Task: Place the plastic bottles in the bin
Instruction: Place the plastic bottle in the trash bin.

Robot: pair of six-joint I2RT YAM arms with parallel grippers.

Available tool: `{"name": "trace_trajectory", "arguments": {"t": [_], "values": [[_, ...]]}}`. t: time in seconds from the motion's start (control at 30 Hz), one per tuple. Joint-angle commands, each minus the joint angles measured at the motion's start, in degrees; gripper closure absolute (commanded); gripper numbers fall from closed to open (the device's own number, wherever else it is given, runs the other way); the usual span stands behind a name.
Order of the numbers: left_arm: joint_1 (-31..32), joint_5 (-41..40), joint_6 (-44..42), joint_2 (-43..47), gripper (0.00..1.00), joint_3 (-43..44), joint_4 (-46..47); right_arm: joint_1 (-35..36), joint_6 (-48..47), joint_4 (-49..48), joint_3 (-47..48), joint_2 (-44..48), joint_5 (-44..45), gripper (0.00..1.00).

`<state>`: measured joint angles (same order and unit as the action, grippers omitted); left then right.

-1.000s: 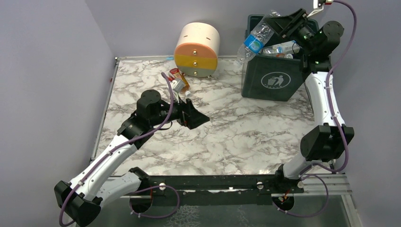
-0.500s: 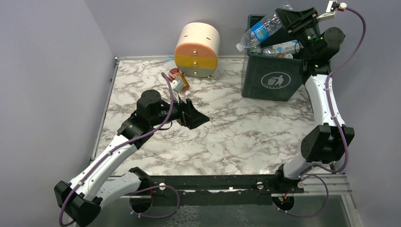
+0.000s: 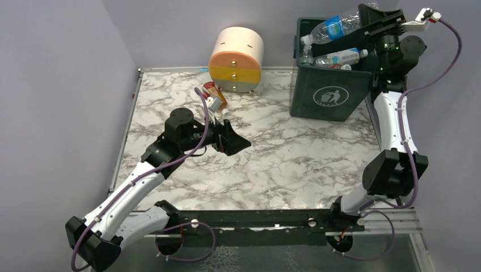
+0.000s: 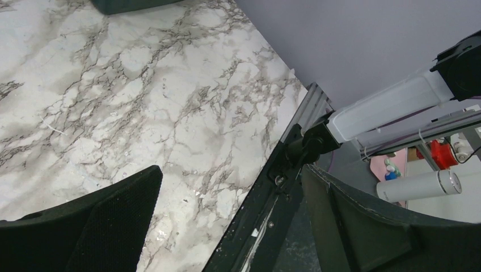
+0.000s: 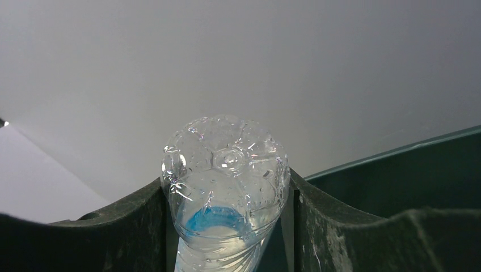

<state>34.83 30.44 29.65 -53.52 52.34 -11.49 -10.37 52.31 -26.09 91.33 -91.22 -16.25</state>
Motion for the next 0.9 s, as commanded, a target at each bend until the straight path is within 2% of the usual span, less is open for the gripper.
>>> {"name": "trace_trajectory", "arguments": {"t": [0.0,0.2,0.33,0.47,0.87], "values": [[-0.4,0.3,-0.9,0.7,0.01,-0.6,0.1,-0.7,-2.3,-1.7,-0.8,1.4,7.1,0.43],[-0.4,0.3,-1.0,0.6,0.01,-0.7,0.0,-1.3,-5.9,-2.2,-1.7,0.4,10.4,0.41],[-0.6,0.4,-1.1,0.5,0.01,-0.7,-0.1,-1.4,-8.5,-1.0,-1.0,-0.6,11.6,0.33],[-0.6,0.5,-1.0,0.4,0.01,-0.6,0.0,-1.4,-10.1,0.2,-0.7,-1.9,11.6,0.29],[-0.6,0.3,-0.8,0.7,0.01,-0.7,-0.2,-1.5,-9.8,1.4,-1.6,-3.8,9.2,0.26]]}}
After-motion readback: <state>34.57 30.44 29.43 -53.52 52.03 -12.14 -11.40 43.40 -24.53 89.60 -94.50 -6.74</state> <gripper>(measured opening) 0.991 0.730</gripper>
